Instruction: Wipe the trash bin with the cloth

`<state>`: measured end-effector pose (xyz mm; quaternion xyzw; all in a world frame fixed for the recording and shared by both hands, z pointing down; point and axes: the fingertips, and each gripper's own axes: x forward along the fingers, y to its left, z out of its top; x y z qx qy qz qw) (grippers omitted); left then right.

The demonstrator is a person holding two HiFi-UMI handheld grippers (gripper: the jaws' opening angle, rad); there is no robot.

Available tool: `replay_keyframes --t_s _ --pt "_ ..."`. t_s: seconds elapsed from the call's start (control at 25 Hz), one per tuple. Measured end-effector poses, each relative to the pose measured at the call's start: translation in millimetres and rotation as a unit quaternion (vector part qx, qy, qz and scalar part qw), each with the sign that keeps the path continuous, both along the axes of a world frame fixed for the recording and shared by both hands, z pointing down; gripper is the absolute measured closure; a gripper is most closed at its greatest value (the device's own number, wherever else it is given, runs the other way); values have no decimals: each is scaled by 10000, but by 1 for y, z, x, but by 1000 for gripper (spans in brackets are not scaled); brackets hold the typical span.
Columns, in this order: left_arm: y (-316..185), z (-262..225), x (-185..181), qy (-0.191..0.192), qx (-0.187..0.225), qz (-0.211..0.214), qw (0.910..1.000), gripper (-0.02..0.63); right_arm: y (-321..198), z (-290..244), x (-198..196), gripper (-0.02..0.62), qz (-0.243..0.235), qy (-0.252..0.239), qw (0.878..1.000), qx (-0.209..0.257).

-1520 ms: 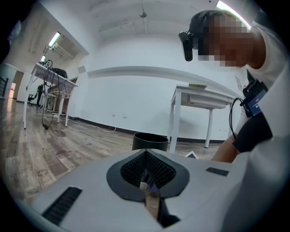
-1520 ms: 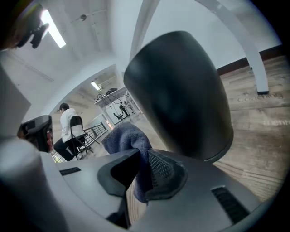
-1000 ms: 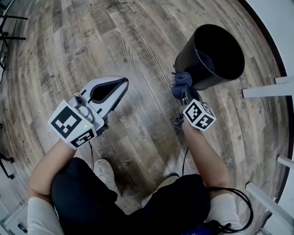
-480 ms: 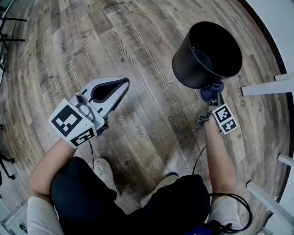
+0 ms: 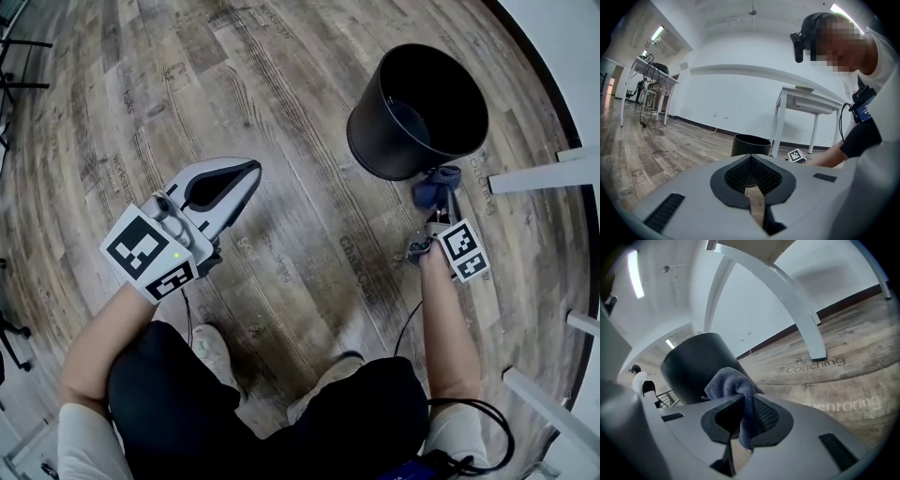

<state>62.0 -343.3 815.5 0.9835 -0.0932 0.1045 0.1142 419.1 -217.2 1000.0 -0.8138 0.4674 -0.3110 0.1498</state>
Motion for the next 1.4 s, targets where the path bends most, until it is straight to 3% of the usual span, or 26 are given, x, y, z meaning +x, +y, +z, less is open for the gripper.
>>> replay_keyframes --t_s 0.24,0.44,0.68,1.12,1.4 --pt "4 -8 1 94 55 56 9999 597 36 -33 -68 549 -605 146 9979 168" --pt "0 -39 -9 159 45 -233 9996 597 41 -92 -103 549 -1058 512 9927 280" --pt "15 -118 -13 101 97 -235 9996 597 48 -192 -132 549 -1378 867 9863 275" --pt "19 -272 -25 215 -429 -683 9965 597 56 -370 -174 551 -1629 904 9825 91" --pt "27 -361 -34 -156 -506 -681 9963 598 60 -473 -190 551 -1491 726 9861 -12"
